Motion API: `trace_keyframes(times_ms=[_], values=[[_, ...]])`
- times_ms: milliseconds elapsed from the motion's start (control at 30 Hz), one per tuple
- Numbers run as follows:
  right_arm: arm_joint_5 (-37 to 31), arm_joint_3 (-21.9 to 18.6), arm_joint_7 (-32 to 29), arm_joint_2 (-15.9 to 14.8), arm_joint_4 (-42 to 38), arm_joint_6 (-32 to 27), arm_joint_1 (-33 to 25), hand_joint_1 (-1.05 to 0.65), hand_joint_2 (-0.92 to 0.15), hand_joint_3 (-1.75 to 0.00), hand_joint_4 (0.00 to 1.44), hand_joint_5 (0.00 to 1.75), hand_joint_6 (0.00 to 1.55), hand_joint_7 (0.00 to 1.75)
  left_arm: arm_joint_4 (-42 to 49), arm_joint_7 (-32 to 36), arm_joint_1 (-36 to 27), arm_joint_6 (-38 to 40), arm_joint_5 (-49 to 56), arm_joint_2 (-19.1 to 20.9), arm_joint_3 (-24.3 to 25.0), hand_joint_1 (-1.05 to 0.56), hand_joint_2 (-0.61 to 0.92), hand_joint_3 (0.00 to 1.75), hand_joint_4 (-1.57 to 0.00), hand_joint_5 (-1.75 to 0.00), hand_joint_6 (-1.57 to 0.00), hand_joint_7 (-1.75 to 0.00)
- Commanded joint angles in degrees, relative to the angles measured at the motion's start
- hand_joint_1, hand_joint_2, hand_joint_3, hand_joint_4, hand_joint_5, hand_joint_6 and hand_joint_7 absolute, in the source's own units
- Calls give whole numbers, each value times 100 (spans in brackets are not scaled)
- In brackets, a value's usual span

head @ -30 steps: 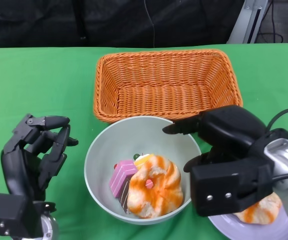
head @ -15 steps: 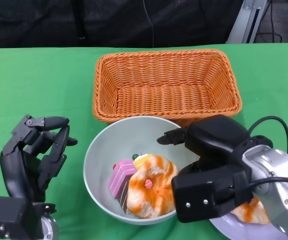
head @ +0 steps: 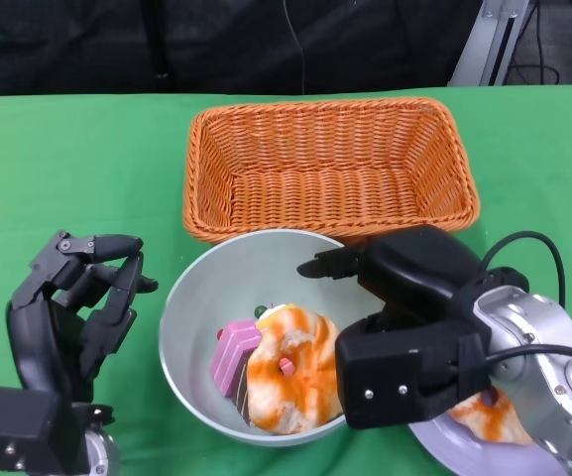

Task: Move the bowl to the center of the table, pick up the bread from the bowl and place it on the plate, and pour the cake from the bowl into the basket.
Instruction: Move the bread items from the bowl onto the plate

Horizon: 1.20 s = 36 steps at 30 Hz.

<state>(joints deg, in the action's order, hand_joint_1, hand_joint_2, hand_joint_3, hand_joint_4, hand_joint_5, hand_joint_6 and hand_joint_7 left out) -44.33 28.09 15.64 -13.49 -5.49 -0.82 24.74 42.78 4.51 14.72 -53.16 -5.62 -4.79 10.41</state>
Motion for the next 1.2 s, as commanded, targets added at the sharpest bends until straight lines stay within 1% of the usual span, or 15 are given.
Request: trace_keyframes(times_ms=[33, 300, 367, 500, 700, 833, 1200], values=[[149, -42, 14, 55, -9, 63, 194, -71, -92, -8, 66, 0, 50, 0, 140, 75, 83, -151, 84, 41, 60, -20, 92, 30, -80, -137, -88, -101], [339, -117, 199, 57, 154, -38, 254, -71, -92, -8, 72, 3, 51, 1, 286, 111, 156, -219, 141, 36, 110, -20, 91, 32, -81, -137, -87, -103], [343, -115, 202, 55, 156, -41, 254, -71, -92, -8, 73, 3, 51, 1, 298, 109, 161, -229, 142, 36, 114, -20, 91, 32, -81, -137, -87, -104], [394, -131, 261, 34, 449, -33, 189, -70, -92, -6, 71, 2, 53, 1, 307, 106, 143, -241, 155, 65, 128, -21, 90, 32, -79, -137, -86, -104], [417, -121, 293, 16, 498, -56, 177, -70, -92, -6, 71, 2, 53, 1, 336, 77, 151, -281, 147, 68, 136, -21, 91, 32, -78, -138, -85, -105], [370, -98, 515, -24, 797, -188, 145, -69, -92, -6, 71, 2, 53, 1, 358, 81, 161, -264, 133, 67, 157, -22, 91, 31, -79, -138, -85, -105], [436, -122, 580, -33, 977, -194, 84, -69, -92, -6, 69, 0, 54, 1, 416, 54, 173, -267, 113, 89, 166, -22, 92, 28, -80, -137, -87, -101]])
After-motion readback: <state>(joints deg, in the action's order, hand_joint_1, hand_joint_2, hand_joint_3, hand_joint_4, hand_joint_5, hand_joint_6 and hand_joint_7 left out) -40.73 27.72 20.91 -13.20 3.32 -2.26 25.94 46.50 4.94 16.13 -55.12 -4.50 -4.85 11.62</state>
